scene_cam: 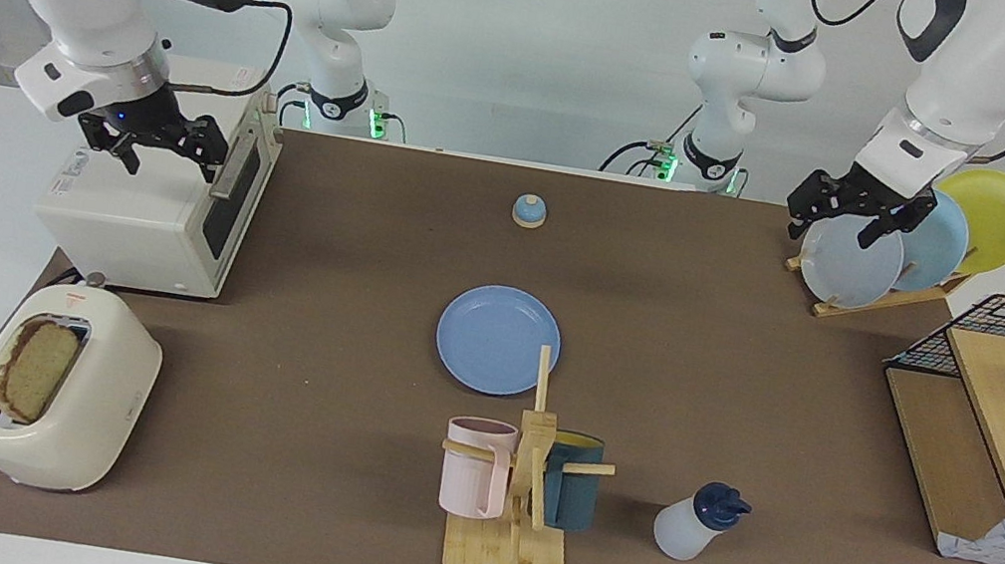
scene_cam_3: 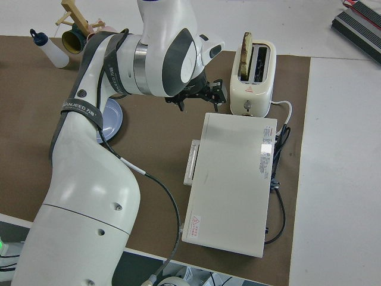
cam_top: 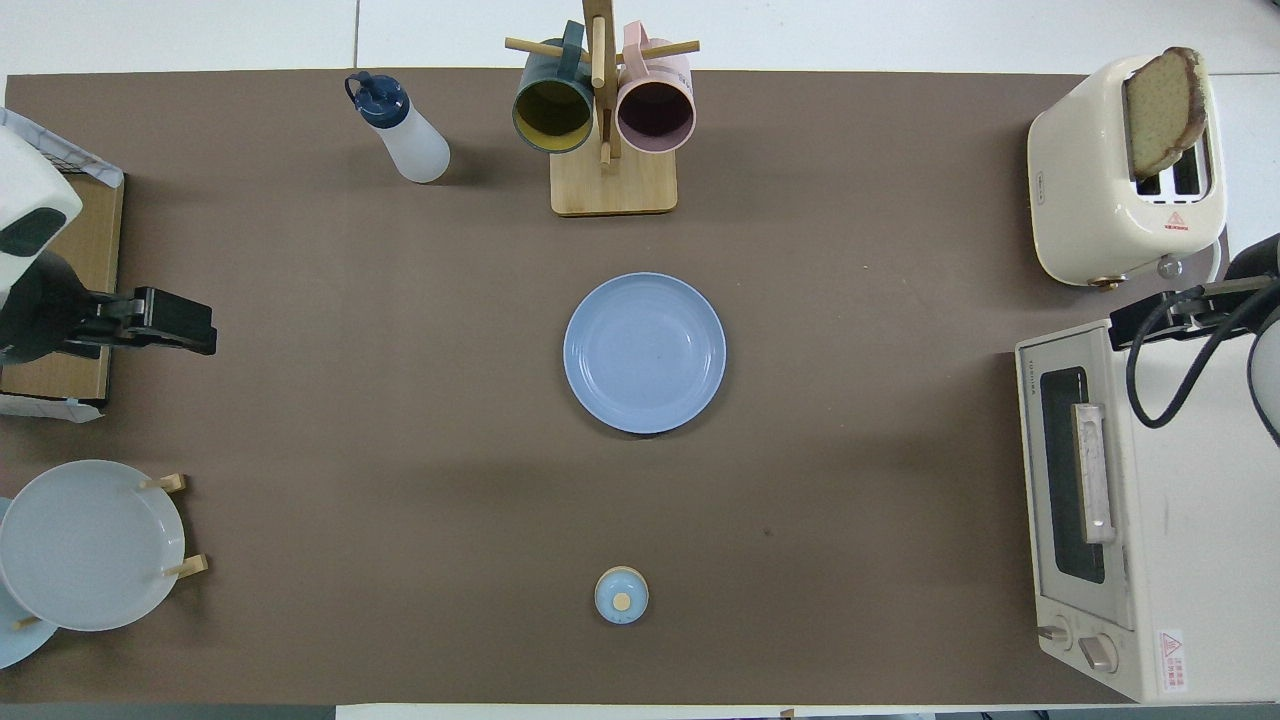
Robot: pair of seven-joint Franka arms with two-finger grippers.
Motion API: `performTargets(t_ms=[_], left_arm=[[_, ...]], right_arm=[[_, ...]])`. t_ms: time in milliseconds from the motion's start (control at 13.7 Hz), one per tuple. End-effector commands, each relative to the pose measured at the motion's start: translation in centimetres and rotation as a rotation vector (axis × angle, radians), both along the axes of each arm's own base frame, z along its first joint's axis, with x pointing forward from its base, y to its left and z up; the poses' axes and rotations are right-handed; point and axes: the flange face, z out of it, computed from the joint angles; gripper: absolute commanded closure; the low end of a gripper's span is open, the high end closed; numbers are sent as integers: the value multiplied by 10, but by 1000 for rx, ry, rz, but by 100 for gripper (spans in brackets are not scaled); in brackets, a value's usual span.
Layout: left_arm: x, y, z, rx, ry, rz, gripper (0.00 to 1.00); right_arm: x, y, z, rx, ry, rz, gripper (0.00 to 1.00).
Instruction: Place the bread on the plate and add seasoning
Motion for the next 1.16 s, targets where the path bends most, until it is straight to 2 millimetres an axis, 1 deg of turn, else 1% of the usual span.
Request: performTargets(t_ms=[0,146,218,291,437,509,582,655,728,801,873,946,1019,1092], left_arm=[[-3,-2,1,-2,-8,4,0],[-4,1,3,-2,-6,0,0],[-3,-6,2,-4,-20,-4,0],[-3,-9,3,0,-25,-12,0],[-2,-15,4,3,-37,-30,0],[-4,-24,4,4,-40,-45,0],[-6,-28,0,4,-40,-45,0],[-1,-31,1,-6,-94,-63,0],[4,-34,-4,-15,-141,-77,0],[8,-38,-16,-20,-176,-80,0],[8,-51,-25,-29,-202,-95,0],[10,-62,-40,-37,-232,-102,0],[20,-68,-55,-55,-300,-80,0],[24,-82,-77,-73,-352,-93,0]], right_arm=[[-4,1,4,23,10,-9,0],[-8,11,11,28,4,7,0],[-9,15,18,40,-10,10,0],[-10,21,23,78,-22,8,0],[-9,18,29,123,-31,-15,0],[-9,15,31,116,-25,-14,0],[-10,14,35,110,-24,-13,0],[-11,14,34,109,-15,-13,0],[-11,14,34,109,-15,-13,0],[-10,14,35,109,-21,-13,0],[-10,13,35,108,-29,-20,0],[-8,3,34,107,-48,-40,0],[-5,-4,34,101,-90,-49,0],[3,-8,31,80,-162,-44,0]])
